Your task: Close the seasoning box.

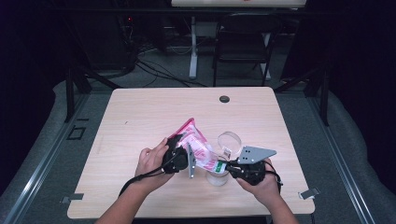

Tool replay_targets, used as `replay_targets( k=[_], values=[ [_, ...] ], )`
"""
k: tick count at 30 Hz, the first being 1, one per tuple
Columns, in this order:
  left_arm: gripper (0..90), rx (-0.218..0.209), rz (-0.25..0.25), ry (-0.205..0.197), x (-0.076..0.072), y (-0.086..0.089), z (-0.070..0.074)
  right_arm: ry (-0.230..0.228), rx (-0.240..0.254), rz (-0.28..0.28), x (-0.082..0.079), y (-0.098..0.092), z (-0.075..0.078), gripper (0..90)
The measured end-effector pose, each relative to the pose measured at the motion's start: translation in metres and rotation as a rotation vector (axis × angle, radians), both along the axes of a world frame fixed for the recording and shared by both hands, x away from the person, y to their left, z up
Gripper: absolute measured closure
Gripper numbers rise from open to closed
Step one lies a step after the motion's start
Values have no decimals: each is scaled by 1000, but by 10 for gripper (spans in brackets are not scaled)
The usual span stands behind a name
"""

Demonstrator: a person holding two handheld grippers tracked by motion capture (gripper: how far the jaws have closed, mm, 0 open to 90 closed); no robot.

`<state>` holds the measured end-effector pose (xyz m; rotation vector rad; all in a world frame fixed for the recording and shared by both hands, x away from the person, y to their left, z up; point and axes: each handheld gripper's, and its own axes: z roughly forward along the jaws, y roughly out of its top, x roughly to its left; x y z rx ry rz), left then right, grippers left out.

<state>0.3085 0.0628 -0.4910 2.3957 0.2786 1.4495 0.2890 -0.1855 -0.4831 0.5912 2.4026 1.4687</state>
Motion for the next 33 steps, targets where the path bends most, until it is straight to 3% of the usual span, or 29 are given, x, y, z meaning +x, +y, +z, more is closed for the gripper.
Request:
replay_targets(
  k=[15,33],
  values=[
    [605,53,-12,-54,-4,-3,3,-1,-2,-1,-1,-1,0,900],
    [606,85,-16,-87,-7,-5,6,-1,-2,-2,-1,-3,0,900]
  ],
)
